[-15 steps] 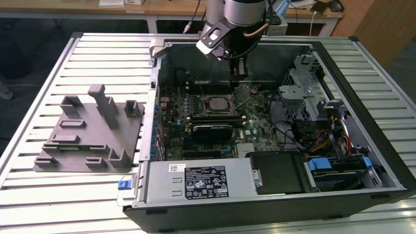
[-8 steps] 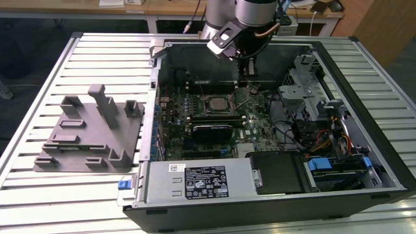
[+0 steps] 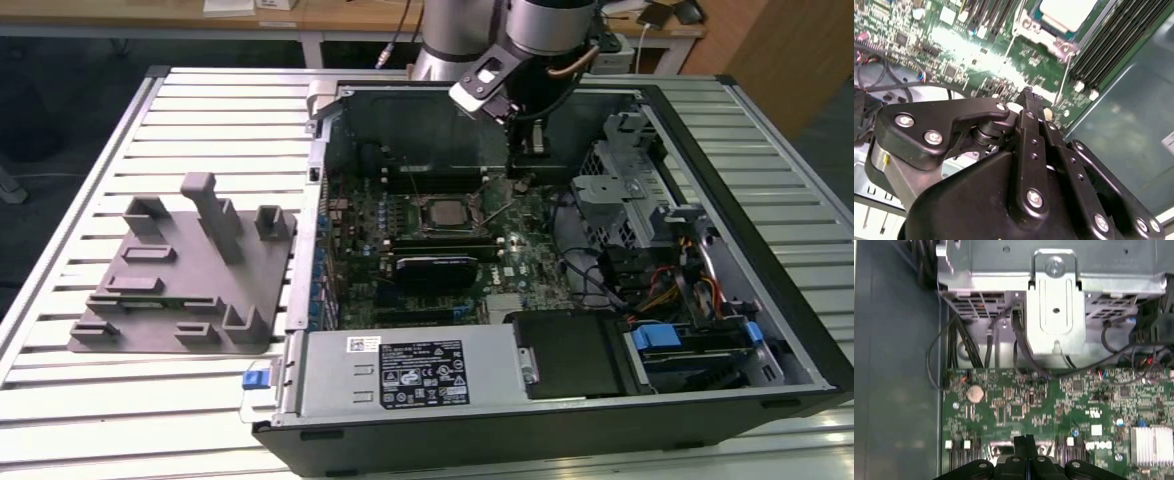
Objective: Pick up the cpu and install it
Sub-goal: 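Close the cpu cover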
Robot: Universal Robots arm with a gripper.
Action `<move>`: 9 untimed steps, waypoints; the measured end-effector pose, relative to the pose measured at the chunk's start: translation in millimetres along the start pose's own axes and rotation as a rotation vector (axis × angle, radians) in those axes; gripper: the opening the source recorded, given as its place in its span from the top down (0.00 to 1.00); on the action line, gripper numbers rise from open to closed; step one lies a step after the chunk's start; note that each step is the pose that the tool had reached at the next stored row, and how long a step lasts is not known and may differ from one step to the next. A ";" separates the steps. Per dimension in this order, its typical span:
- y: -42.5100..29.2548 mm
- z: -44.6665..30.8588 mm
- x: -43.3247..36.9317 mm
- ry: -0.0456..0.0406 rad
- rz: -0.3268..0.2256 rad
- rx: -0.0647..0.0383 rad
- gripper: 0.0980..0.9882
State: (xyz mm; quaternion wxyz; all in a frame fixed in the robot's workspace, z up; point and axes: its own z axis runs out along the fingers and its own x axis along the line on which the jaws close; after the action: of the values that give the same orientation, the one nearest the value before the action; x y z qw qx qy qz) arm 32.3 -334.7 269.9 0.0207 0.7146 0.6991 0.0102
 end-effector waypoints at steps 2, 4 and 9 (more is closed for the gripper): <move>5.3 0.5 0.1 0.0001 0.000 0.001 0.99; 9.1 1.4 0.2 0.0000 0.000 0.002 0.99; 13.2 6.7 0.4 -0.0002 0.000 0.007 0.99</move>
State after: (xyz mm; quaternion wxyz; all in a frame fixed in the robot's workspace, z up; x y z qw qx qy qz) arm 45.7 -334.7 263.7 0.0184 0.7147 0.6992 0.0078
